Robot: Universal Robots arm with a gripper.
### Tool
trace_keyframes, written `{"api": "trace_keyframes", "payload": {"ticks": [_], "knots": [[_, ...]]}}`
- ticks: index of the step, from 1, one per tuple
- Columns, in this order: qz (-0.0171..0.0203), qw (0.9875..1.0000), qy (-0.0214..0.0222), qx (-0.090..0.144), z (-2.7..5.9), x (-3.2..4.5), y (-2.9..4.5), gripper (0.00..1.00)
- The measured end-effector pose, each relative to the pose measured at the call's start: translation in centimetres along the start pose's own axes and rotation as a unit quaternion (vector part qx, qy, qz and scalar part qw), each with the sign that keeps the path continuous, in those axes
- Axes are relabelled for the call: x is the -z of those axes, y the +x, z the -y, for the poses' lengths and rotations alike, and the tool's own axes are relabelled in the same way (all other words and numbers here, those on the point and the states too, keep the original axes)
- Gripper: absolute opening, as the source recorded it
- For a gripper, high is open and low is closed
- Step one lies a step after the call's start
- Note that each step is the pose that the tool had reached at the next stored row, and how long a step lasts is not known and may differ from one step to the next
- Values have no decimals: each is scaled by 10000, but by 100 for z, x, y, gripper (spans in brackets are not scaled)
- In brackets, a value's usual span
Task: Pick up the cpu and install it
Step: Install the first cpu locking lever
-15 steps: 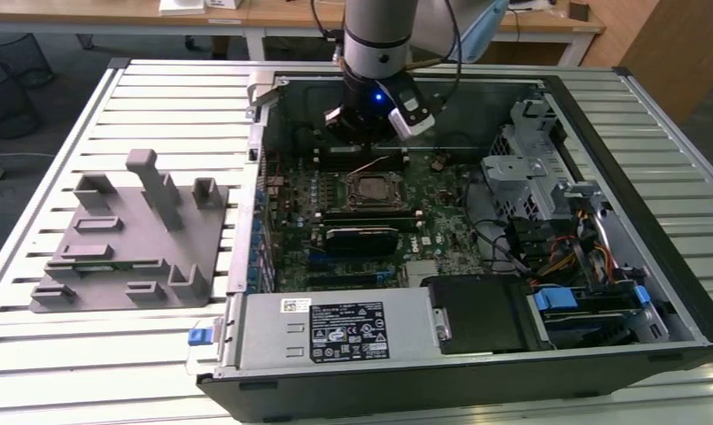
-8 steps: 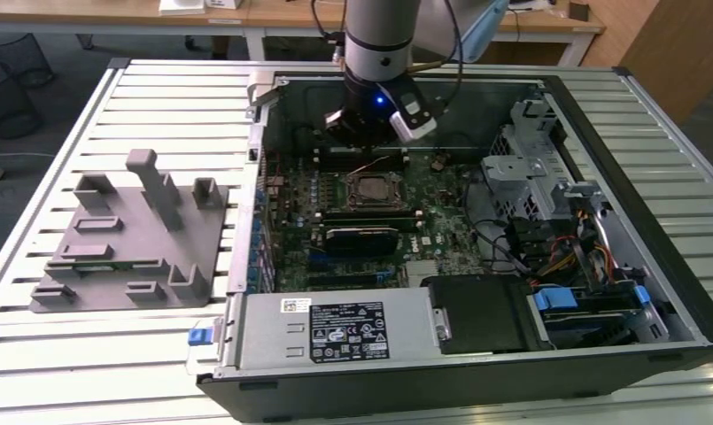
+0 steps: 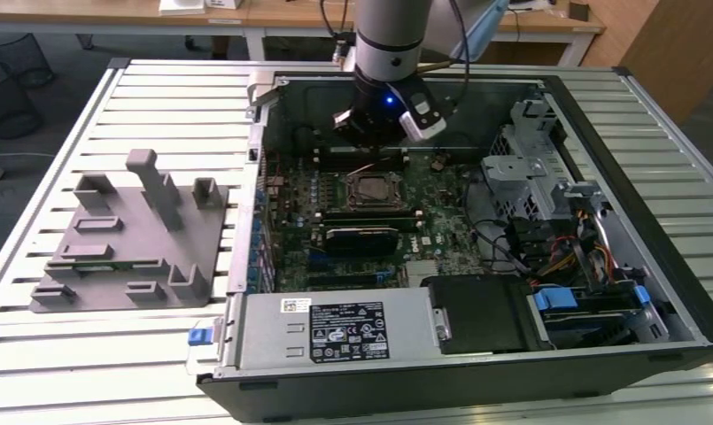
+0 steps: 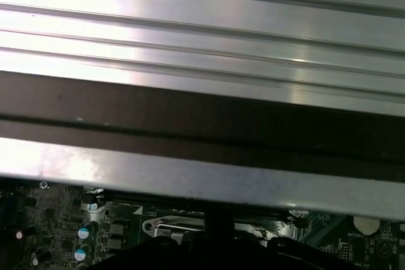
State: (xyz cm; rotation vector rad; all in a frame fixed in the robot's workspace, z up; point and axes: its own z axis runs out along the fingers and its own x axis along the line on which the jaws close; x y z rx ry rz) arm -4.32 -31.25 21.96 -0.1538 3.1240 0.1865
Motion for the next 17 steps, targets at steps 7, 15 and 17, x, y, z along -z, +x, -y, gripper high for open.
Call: {"api": "trace_keyframes", "payload": {"ticks": [7, 15, 17], "knots": [[3, 10000, 0, -26, 8, -8, -74, 11], [10, 10000, 1, -92, 19, -63, -118, 11], [14, 9999, 2, -125, 22, -81, -127, 11]]}}
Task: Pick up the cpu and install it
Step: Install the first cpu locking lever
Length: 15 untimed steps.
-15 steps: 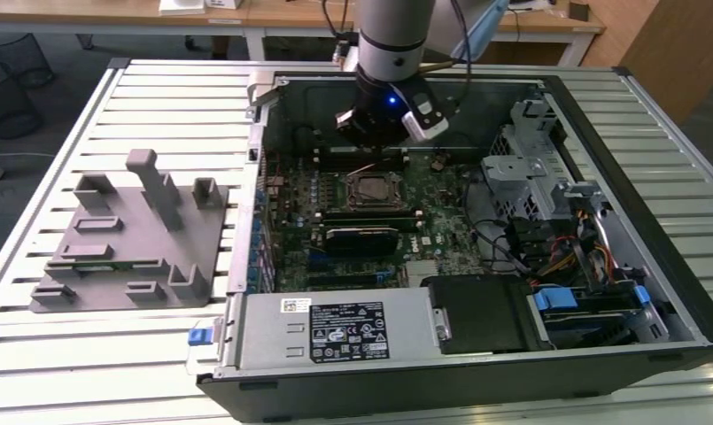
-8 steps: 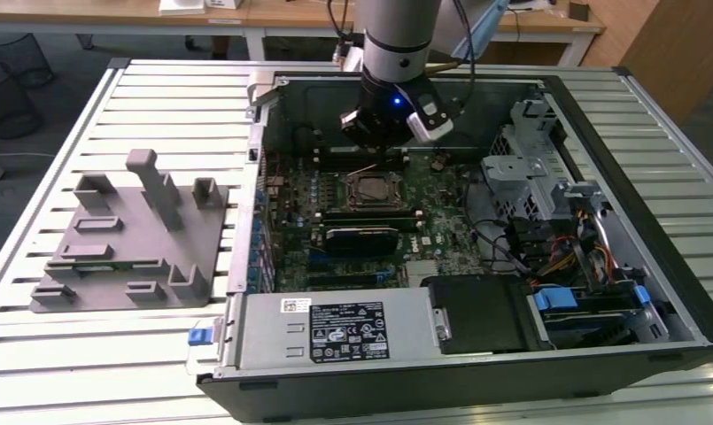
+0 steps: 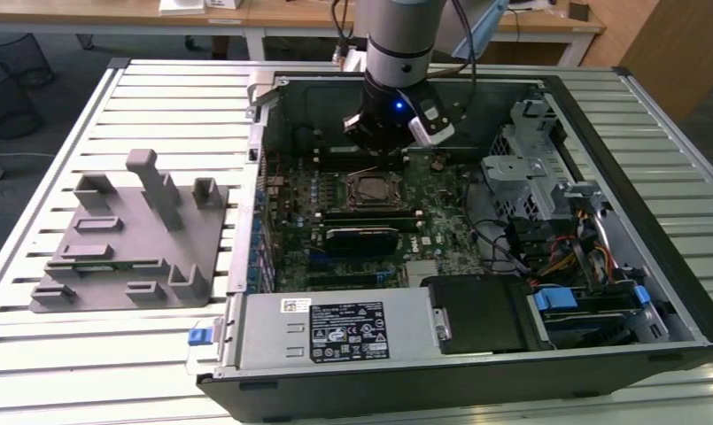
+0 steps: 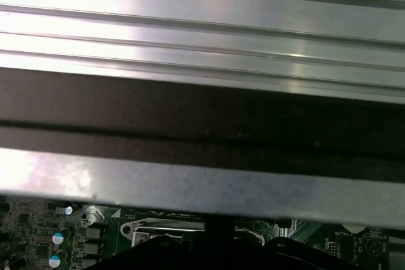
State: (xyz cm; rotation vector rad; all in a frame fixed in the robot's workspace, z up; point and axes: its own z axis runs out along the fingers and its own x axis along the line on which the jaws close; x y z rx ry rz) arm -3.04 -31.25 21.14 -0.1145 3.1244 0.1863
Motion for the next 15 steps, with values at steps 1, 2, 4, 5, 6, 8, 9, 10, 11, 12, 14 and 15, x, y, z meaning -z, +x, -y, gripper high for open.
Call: {"api": "trace_keyframes", "payload": {"ticks": [1, 2, 4, 5, 6, 8, 9, 10, 11, 12, 14, 15], "knots": [[2, 10000, 0, -14, 1, -7, -3, 11], [2, 10000, 1, -21, 2, -13, -6, 11], [3, 10000, 1, -25, 5, -27, -7, 11], [3, 10000, 0, -26, 5, -34, -7, 11], [3, 10000, 0, -25, 6, -41, -8, 11], [3, 10000, 0, -25, 8, -58, -8, 11], [3, 10000, 0, -25, 9, -67, -8, 11], [3, 10000, 0, -25, 11, -76, -8, 11], [3, 10000, 0, -25, 12, -87, -8, 11], [3, 10000, 1, -25, 13, -96, -9, 11], [3, 10000, 4, -25, 15, -114, -9, 11], [3, 10000, 5, -25, 16, -123, -9, 11]]}}
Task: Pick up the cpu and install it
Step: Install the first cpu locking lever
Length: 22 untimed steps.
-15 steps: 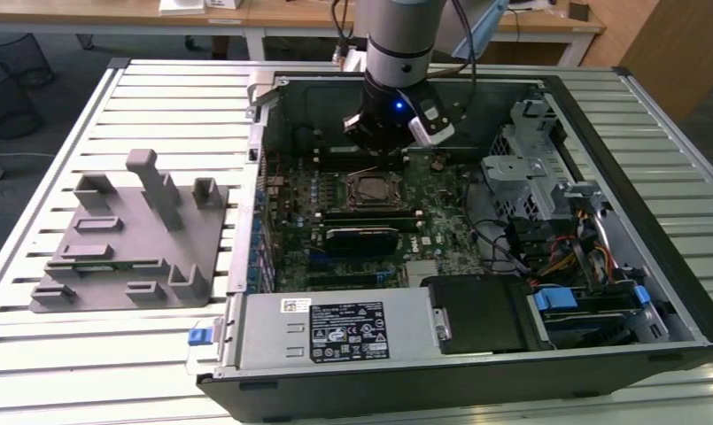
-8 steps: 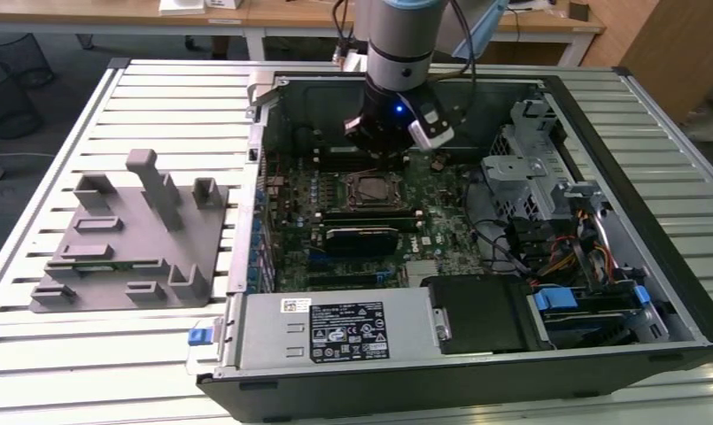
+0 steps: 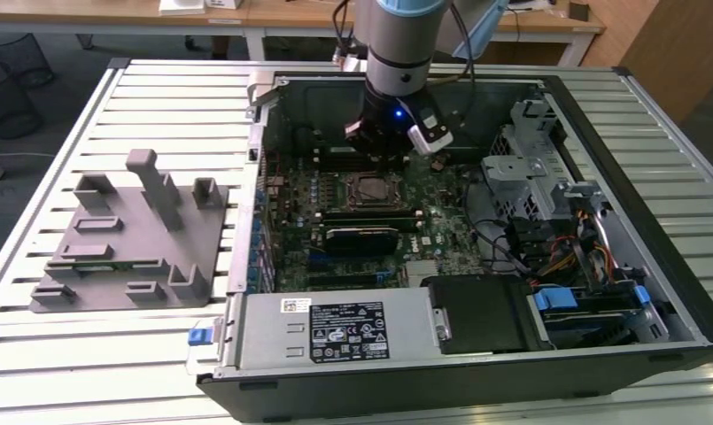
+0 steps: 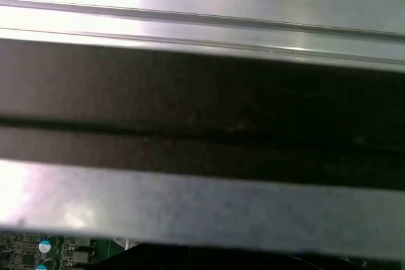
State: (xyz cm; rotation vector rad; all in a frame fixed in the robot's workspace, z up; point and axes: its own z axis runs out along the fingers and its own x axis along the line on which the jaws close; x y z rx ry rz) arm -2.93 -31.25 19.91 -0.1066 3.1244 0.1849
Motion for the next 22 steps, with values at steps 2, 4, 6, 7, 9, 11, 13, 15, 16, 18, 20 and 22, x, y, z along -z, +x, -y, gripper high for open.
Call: {"api": "trace_keyframes", "payload": {"ticks": [2, 4, 6, 7, 9, 11, 13, 15, 16, 18, 20, 22], "knots": [[-1, 10000, 2, 0, 2, -14, -1, 11], [-1, 10000, 4, 0, 3, -19, -1, 11], [-1, 10000, 5, 0, 3, -19, -1, 11], [0, 10000, 4, 0, 2, -16, -1, 11], [0, 10000, 4, 0, 0, 2, -2, 11], [0, 10000, 3, 0, -2, 15, -2, 11], [1, 10000, 8, 1, -2, 14, -2, 11], [-3, 10000, 47, 0, -2, 16, -2, 11], [-5, 10000, 74, 0, -2, 14, -2, 11], [-10, 9999, 143, 1, 0, 6, -1, 11], [-15, 9998, 210, 2, 1, -9, -1, 11], [-22, 9996, 277, 1, 2, -22, -1, 11]]}}
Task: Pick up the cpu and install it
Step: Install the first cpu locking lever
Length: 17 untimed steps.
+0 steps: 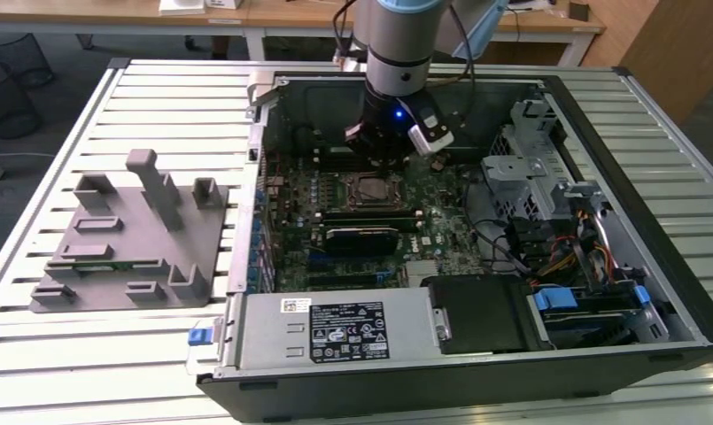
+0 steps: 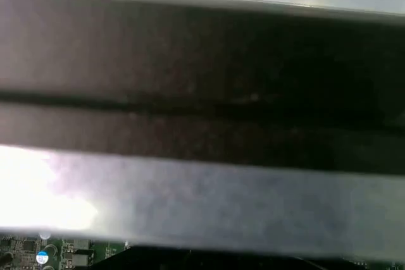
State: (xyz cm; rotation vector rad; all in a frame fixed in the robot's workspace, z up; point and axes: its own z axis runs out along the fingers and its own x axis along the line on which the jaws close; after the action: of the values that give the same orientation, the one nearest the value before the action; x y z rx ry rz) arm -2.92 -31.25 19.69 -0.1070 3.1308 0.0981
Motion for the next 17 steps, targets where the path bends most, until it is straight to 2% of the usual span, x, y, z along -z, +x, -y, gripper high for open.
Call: {"api": "trace_keyframes", "payload": {"ticks": [3, 7, 12, 14, 17], "knots": [[-5, 10000, 78, 1, -4, -17, -1, 11], [-4, 10000, 84, 1, -9, -15, -2, 11], [-1, 10000, 62, 0, -18, 60, -4, 11], [2, 10000, 34, 1, -20, 97, -4, 11], [5, 10000, -23, 0, -22, 113, 10, 11]]}}
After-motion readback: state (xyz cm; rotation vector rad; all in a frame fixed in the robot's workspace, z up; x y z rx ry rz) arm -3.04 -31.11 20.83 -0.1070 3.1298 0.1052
